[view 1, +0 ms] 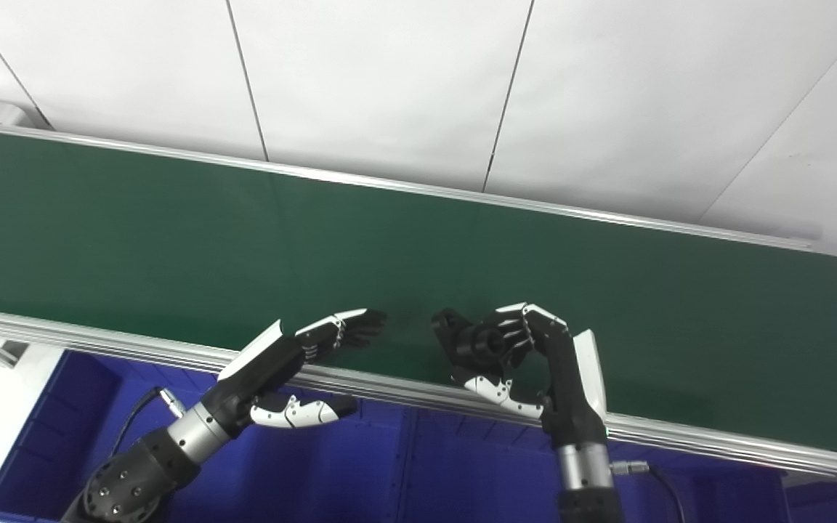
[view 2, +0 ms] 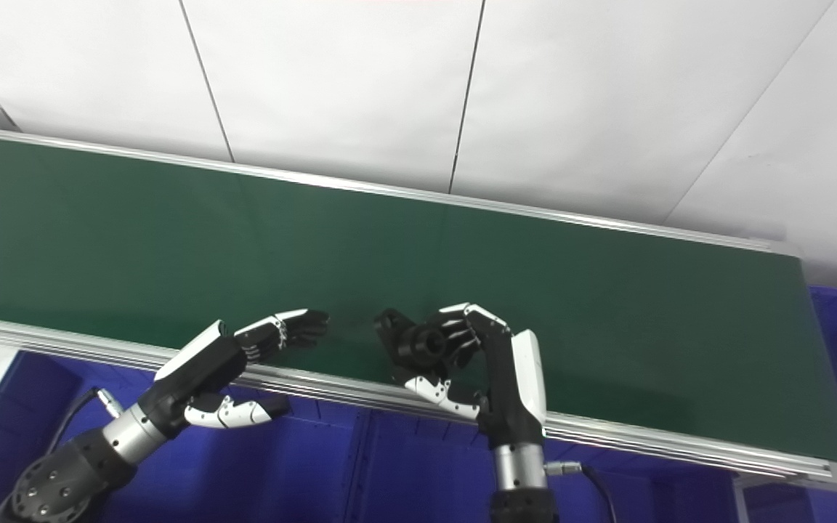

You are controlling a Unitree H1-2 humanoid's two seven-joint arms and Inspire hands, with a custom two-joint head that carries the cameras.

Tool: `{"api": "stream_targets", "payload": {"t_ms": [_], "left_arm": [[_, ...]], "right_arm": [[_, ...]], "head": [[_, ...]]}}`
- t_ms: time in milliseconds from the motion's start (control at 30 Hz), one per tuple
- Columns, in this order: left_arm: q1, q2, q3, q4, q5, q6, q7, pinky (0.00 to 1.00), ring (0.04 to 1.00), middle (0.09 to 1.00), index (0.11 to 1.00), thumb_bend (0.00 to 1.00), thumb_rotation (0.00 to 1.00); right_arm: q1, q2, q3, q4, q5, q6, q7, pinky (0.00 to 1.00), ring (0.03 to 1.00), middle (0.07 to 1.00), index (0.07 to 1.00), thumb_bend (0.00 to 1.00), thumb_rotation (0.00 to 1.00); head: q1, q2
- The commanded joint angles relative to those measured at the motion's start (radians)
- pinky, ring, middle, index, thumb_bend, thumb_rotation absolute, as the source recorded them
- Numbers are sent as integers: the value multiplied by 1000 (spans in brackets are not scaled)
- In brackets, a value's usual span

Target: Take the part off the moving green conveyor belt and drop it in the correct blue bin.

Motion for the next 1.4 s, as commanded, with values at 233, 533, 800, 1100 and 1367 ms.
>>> {"api": "stream_targets", "payload": {"t_ms": [233, 533, 800, 1100, 1367], "left_arm": [[-32, 16, 4, -33, -15, -12, -6, 838, 888, 902, 884, 331, 479], [-32, 13, -3, -83, -21, 21, -7, 837, 891, 902, 888, 342, 513], [-36, 10, -10, -85, -21, 20, -7, 831, 889, 899, 885, 334, 502], [-37, 15, -8, -93, -32, 29, -10, 842, 898, 905, 889, 347, 533], [-36, 18, -9, -98, -40, 26, -13, 834, 890, 901, 887, 337, 508]], "right_arm": [[109, 1, 23, -108, -34, -51, -2, 290, 407, 476, 510, 515, 0], [222, -18, 28, -207, -38, -27, 31, 316, 419, 487, 504, 516, 0], [323, -52, 19, -194, -48, -34, 39, 319, 416, 483, 507, 515, 0], [379, -77, -2, -144, -128, -44, -9, 305, 405, 482, 510, 516, 0], [347, -81, 17, -93, -438, 91, -19, 339, 398, 473, 519, 516, 0]], "head": [[0, 43], [11, 103], [11, 103], [1, 102], [-12, 98]]}}
